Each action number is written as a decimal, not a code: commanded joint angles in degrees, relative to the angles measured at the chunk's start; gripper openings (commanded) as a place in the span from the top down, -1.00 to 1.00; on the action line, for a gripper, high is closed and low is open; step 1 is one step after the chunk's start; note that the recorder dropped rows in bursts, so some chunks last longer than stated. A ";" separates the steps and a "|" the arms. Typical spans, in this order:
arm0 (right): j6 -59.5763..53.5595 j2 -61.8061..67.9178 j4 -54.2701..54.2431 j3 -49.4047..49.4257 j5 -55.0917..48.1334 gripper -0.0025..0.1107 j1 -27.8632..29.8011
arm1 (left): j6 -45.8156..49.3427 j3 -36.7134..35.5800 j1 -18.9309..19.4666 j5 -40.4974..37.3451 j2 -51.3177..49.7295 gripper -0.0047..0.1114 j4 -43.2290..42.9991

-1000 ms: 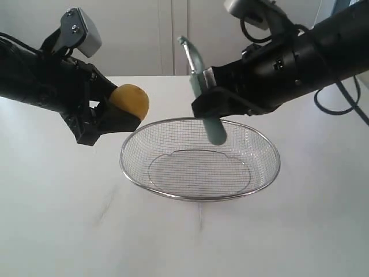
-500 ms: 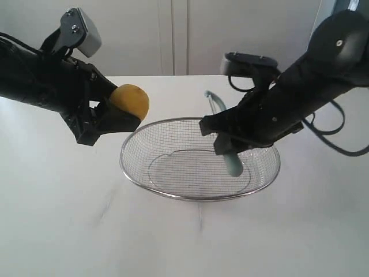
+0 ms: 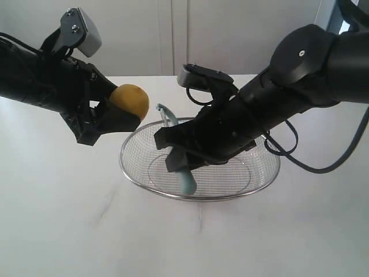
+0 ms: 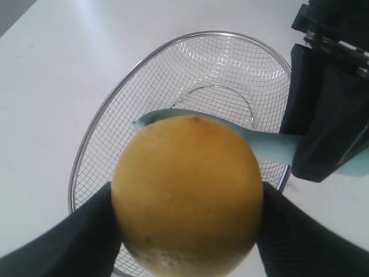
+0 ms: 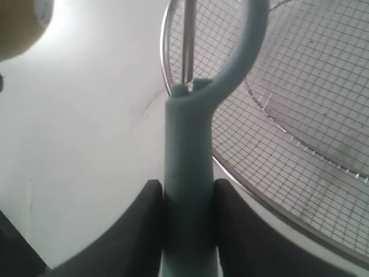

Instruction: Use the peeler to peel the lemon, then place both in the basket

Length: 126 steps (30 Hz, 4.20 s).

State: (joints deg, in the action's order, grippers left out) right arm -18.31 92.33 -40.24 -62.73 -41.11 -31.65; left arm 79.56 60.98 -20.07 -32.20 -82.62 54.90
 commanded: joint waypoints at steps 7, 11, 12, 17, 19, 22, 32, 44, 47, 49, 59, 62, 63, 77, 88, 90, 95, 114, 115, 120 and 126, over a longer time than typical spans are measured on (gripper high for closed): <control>-2.50 -0.15 -5.41 0.22 0.41 0.96 -1.00 | -0.28 -0.39 -0.07 -0.30 0.23 0.92 1.84; -4.39 -0.15 -8.26 0.22 0.01 0.96 -1.00 | -0.28 -0.39 -0.07 -0.30 0.23 0.92 1.84; -5.04 -0.15 -9.40 0.22 -0.16 0.96 -1.00 | -0.28 -0.39 -0.07 -0.30 0.23 0.92 1.84; -6.00 -0.15 -12.00 0.22 -1.12 0.96 -1.00 | -0.28 -0.39 -0.07 -0.30 0.23 0.92 1.84; -6.00 -0.15 -12.15 0.22 -1.21 0.96 -1.00 | -0.28 -0.39 -0.07 -0.30 0.23 0.92 1.84; -6.00 -0.26 -12.12 0.22 -1.21 0.96 -1.00 | -0.28 -0.39 -0.07 -0.30 0.23 0.92 1.84; -6.00 -0.51 -12.58 0.22 -1.10 0.96 -1.00 | -0.28 -0.39 -0.07 -0.30 0.23 0.92 1.84; -6.00 -2.17 -12.63 0.22 -0.34 0.96 -0.89 | -0.28 -0.39 -0.07 0.20 0.23 0.92 1.84; -5.88 -2.92 -12.63 0.22 0.49 0.96 -0.89 | -0.28 -0.39 -0.07 0.20 0.23 0.92 1.84; -5.88 -3.67 -12.63 0.22 0.63 0.96 -0.89 | -0.28 -0.39 -0.07 0.20 0.23 0.92 1.84; -5.88 -4.70 -12.63 0.22 1.31 0.96 -0.89 | -0.28 -0.39 -0.07 0.20 0.23 0.92 1.84; -5.88 -4.70 -11.93 0.22 1.70 0.96 -0.89 | -0.28 -0.39 -0.07 0.20 0.23 0.92 1.84; -5.88 -4.70 -11.66 0.22 1.84 0.96 -0.89 | -0.28 -0.39 -0.07 0.20 0.23 0.92 1.84; -5.42 -4.70 -10.43 0.22 3.70 0.96 -0.89 | -0.28 -0.39 -0.07 1.19 1.65 0.92 1.61; -5.18 -4.70 -10.43 0.22 3.98 0.96 -0.89 | -0.28 -0.39 -0.07 1.19 1.65 0.92 1.61; -5.04 -4.70 -10.43 0.22 3.98 0.96 -0.89 | -0.28 -0.39 -0.07 1.30 1.67 0.92 1.61; -4.79 -4.79 -10.43 0.22 4.15 0.96 -0.89 | -0.28 -0.39 -0.07 1.39 1.67 0.92 1.49; -4.43 -10.59 -10.43 0.22 5.42 0.96 -0.89 | -0.28 -0.39 -0.07 1.81 1.67 0.92 1.23; -4.43 -11.13 -10.43 0.22 5.32 0.96 -0.89 | -0.28 -0.39 -0.07 1.67 1.67 0.92 1.23; -4.43 -14.21 -10.18 0.22 6.48 0.96 -0.89 | -0.50 -0.39 -0.07 1.56 1.67 0.92 1.23; -4.43 -14.72 -10.31 0.22 6.37 0.96 -0.89 | -0.50 -0.39 -0.07 1.29 1.67 0.92 1.23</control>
State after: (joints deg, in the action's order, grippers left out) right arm -22.15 78.34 -50.07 -62.64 -35.28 -32.54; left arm 79.56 60.98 -20.07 -29.80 -81.40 54.87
